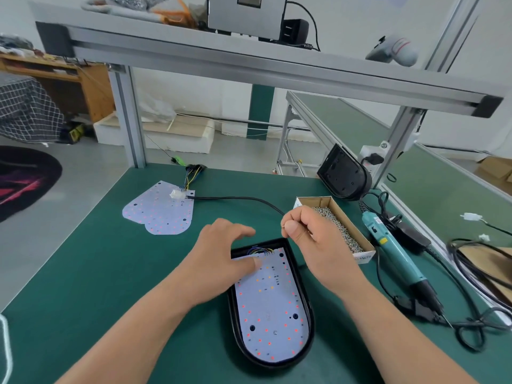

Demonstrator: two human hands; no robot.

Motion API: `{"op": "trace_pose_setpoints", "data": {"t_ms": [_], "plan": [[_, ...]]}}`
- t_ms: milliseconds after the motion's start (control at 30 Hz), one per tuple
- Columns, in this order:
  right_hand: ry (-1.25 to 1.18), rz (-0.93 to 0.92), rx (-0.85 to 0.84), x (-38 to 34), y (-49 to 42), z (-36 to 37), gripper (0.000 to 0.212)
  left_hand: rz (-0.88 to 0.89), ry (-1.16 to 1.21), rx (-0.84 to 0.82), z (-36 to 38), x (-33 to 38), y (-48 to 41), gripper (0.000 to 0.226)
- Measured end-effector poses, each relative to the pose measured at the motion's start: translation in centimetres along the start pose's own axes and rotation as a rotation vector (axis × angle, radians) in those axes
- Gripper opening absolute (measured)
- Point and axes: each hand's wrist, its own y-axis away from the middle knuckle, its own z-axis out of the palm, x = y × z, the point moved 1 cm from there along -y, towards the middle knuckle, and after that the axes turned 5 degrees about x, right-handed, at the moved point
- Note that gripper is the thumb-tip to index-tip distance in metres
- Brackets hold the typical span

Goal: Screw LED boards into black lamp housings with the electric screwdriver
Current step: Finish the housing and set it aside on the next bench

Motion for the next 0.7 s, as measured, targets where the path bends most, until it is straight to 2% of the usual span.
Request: {"op": "trace_pose_setpoints", "data": {"t_ms": [67, 133, 167, 200, 267, 300, 400, 567, 700], "plan": [[0.037, -0.043, -0.006, -0.6, 0.4, 0.6, 0.015, 0.121, 0.007, 0.169, 0.1, 0.6, 0.0, 0.038], [0.095, -0.102, 0.001, -1.1, 0.7, 0.9, 0.013, 0.145, 0.061, 0.295, 0.1, 1.3, 0.2, 0.019], [0.122, -0.142, 0.017, -1.4, 0.8, 1.1, 0.013, 0.085, 0.179, 0.274, 0.2, 1.5, 0.2, 0.013], [0.144, -0.19, 0.033, -1.7, 0.9, 1.3, 0.013, -0.027, 0.399, 0.18, 0.2, 1.9, 0.2, 0.015], [0.194, -0.296, 0.047, -2.1, 1.1, 1.7, 0.017, -0.269, 0.846, -0.117, 0.5, 2.9, 0.8, 0.035], [0.228, -0.336, 0.042, -2.3, 1.1, 2.0, 0.019, -0.344, 0.955, -0.23, 0.7, 3.2, 1.1, 0.041], [0.278, -0.344, 0.007, -2.3, 1.1, 2.3, 0.014, -0.486, 1.11, -0.353, 1.2, 3.5, 1.4, 0.046], [0.125, -0.14, -0.01, -1.7, 0.8, 1.5, 0.013, -0.594, 1.299, -0.379, 1.2, 3.4, 1.1, 0.038], [0.109, -0.106, -0.027, -1.2, 0.6, 1.3, 0.011, -0.615, 1.342, -0.372, 1.3, 3.0, 1.0, 0.035]]}}
